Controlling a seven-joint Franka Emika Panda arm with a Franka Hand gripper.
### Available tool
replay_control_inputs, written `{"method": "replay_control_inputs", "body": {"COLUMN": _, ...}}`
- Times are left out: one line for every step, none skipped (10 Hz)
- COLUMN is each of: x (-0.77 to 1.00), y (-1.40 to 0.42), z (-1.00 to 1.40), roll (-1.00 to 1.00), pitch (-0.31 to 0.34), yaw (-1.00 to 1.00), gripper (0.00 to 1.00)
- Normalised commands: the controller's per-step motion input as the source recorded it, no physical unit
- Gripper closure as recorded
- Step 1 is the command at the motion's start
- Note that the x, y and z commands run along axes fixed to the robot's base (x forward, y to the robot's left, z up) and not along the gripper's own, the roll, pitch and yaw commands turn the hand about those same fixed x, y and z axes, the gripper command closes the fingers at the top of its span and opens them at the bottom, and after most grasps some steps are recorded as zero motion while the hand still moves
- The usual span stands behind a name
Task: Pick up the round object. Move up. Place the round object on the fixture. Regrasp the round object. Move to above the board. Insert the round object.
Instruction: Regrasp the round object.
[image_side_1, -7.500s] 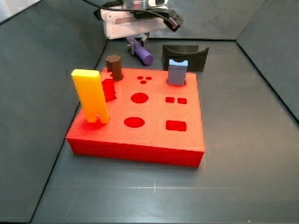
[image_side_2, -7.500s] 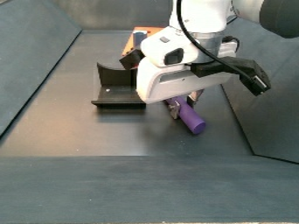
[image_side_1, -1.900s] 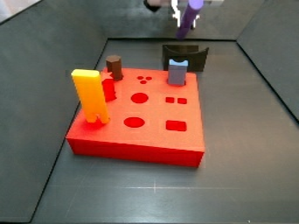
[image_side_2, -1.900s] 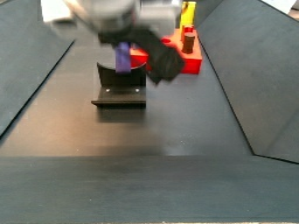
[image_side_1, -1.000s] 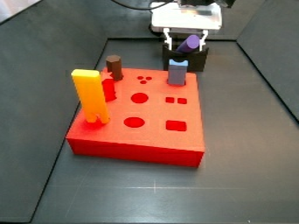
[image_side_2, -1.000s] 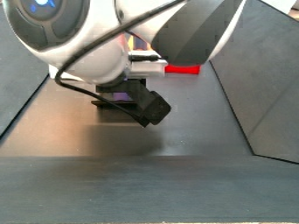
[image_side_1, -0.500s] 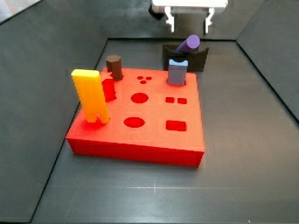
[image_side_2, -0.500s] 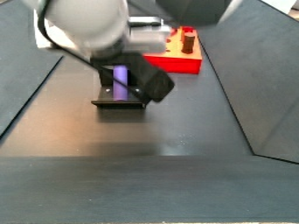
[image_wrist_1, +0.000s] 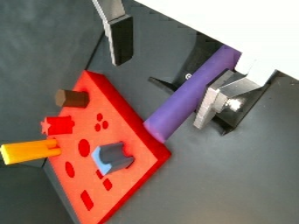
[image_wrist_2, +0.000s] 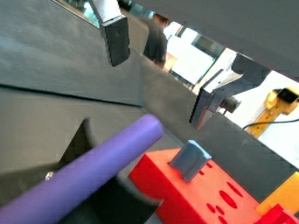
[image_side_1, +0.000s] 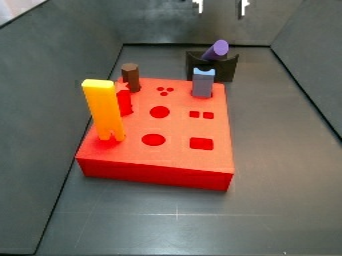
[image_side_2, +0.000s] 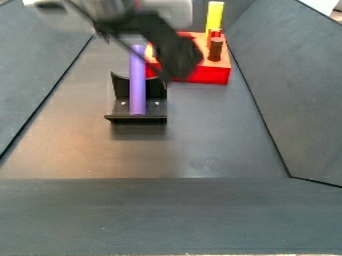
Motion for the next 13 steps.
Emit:
{"method": "replay_control_inputs", "body": {"x": -0.03, "y": -1.0, "z": 0.94, "roll": 1.0, "pitch": 0.063, "yaw": 0.01, "gripper": 0.0}}
{"method": "replay_control_inputs", "body": {"x": -0.06, "y": -1.0, "z": 0.9, "roll": 1.0, "pitch": 0.055, "yaw": 0.01, "gripper": 0.0}}
{"method": "replay_control_inputs", "body": {"x": -0.08, "y": -0.97, "z": 0.81, "roll": 1.0, "pitch": 0.049, "yaw": 0.01, "gripper": 0.0}}
{"method": "replay_control_inputs", "body": {"x": -0.07, "y": -0.79, "z": 0.59, "roll": 1.0, "pitch": 0.046, "yaw": 0.0, "gripper": 0.0}}
{"method": "replay_control_inputs", "body": {"x": -0.05, "y": -0.54, "z": 0.28, "roll": 1.0, "pitch": 0.044, "yaw": 0.0, "gripper": 0.0}}
{"method": "replay_control_inputs", "body": {"x": -0.03, "y": -0.35, "z": 0.08, "roll": 1.0, "pitch": 0.04, "yaw": 0.0, "gripper": 0.0}}
{"method": "replay_control_inputs", "body": {"x": -0.02, "y": -0.14, "z": 0.04, "roll": 1.0, "pitch": 0.038, "yaw": 0.0, "gripper": 0.0}}
{"method": "replay_control_inputs", "body": {"x": -0.03, "y": -0.03, "z": 0.06, "roll": 1.0, "pitch": 0.037, "yaw": 0.0, "gripper": 0.0}}
{"method": "replay_control_inputs", "body": {"x": -0.02, "y": -0.04, "z": 0.03, "roll": 1.0, "pitch": 0.033, "yaw": 0.0, "gripper": 0.0}}
{"method": "replay_control_inputs", "body": {"x": -0.01, "y": -0.04, "z": 0.01, "roll": 1.0, "pitch": 0.03, "yaw": 0.01, "gripper": 0.0}}
{"method": "replay_control_inputs", "body": {"x": -0.01, "y": -0.03, "z": 0.01, "roll": 1.0, "pitch": 0.028, "yaw": 0.01, "gripper": 0.0}}
{"method": "replay_control_inputs", "body": {"x": 0.0, "y": -0.02, "z": 0.01, "roll": 1.0, "pitch": 0.024, "yaw": 0.01, "gripper": 0.0}}
{"method": "replay_control_inputs", "body": {"x": 0.0, "y": -0.02, "z": 0.01, "roll": 1.0, "pitch": 0.022, "yaw": 0.01, "gripper": 0.0}}
